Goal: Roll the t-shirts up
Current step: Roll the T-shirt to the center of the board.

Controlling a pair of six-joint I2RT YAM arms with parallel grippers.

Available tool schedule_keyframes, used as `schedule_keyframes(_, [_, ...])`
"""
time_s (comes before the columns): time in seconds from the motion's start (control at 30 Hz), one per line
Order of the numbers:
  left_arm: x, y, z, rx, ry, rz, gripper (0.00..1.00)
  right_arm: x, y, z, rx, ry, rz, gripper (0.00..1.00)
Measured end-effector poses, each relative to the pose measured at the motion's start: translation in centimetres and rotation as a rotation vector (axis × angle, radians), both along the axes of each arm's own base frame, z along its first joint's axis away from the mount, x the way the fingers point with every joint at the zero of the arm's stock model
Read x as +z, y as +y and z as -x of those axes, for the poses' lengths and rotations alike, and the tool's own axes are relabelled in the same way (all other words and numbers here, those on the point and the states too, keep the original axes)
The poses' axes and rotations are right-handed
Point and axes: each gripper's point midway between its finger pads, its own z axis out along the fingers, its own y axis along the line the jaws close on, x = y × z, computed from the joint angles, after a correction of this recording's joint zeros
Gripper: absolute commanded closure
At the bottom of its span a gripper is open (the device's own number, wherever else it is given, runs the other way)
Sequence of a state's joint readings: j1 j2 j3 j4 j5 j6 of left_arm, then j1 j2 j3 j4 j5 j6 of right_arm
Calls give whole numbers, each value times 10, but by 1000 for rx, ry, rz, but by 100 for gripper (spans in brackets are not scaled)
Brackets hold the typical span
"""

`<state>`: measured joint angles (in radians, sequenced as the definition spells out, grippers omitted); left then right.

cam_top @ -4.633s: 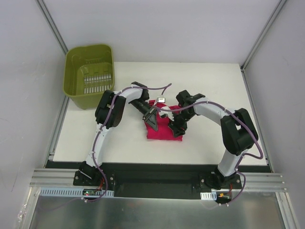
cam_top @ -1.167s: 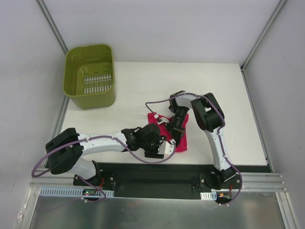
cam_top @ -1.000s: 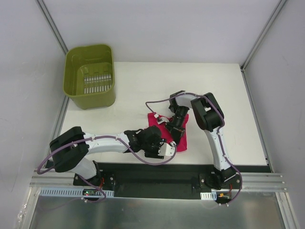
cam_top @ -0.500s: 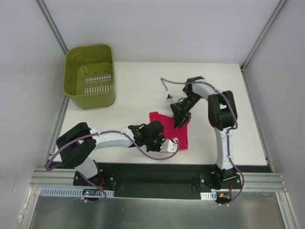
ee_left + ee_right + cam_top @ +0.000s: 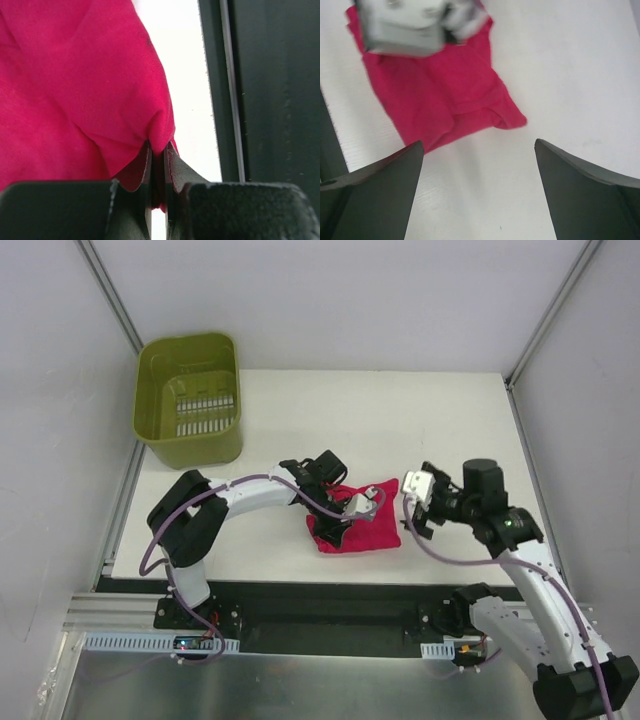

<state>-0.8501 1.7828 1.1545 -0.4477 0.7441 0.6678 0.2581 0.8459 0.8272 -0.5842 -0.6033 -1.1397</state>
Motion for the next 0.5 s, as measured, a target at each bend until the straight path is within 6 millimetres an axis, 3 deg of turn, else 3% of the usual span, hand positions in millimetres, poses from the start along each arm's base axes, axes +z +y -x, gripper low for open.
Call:
schedule_keyframes(0.17, [9, -2, 4, -3, 92, 20, 100, -69, 25, 55, 251, -7, 126, 4])
schedule_keyframes(0.23, [9, 0, 7, -3, 123, 17, 100, -88, 31, 69, 323, -4, 172, 4])
schedule_keyframes(0.3, [9, 2, 9, -1, 147, 12, 100, -96, 38, 74, 367, -17, 198, 4])
schedule_keyframes(0.5, [9, 6, 13, 2, 188, 6, 99, -113, 60, 64, 420, -32, 246, 4])
